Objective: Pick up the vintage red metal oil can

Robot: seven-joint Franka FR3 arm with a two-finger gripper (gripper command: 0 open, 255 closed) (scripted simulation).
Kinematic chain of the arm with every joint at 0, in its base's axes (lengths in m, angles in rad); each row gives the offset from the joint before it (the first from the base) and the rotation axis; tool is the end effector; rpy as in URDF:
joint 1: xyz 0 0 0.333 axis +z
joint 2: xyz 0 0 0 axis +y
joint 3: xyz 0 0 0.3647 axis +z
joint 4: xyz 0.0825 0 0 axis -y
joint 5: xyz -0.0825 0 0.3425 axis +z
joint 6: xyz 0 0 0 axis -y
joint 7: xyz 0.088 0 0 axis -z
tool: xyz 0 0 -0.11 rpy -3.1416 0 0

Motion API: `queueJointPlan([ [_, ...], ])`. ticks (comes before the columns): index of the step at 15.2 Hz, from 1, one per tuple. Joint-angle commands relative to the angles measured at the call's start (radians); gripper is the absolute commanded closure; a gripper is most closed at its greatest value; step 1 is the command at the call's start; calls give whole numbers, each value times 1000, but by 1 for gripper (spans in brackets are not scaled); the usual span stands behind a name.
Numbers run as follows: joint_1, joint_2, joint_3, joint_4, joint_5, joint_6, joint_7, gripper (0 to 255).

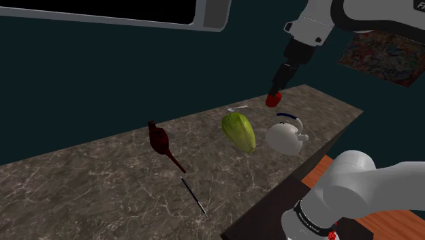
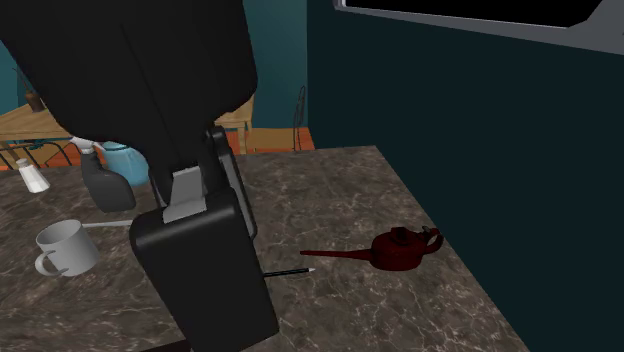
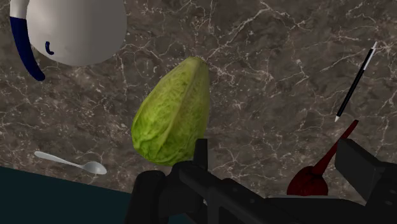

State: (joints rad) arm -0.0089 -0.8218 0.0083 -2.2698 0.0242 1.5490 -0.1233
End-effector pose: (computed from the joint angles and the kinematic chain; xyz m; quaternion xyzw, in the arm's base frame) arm 0.2176 0.0040 0.6650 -0.9968 -0.0609 -0.0509 0.0058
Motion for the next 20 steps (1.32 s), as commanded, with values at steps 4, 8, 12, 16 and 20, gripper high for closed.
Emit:
queueJointPlan([
  [4, 2, 26, 49, -56, 32, 88, 69, 0],
  [8, 6, 83, 115, -111, 71, 210, 160, 0],
  [12, 8, 166, 182, -141, 101, 335, 250, 0],
  [16, 4, 274, 251, -146, 118, 459, 342, 0],
  [20, -8, 402, 319, -126, 113, 578, 441, 0],
])
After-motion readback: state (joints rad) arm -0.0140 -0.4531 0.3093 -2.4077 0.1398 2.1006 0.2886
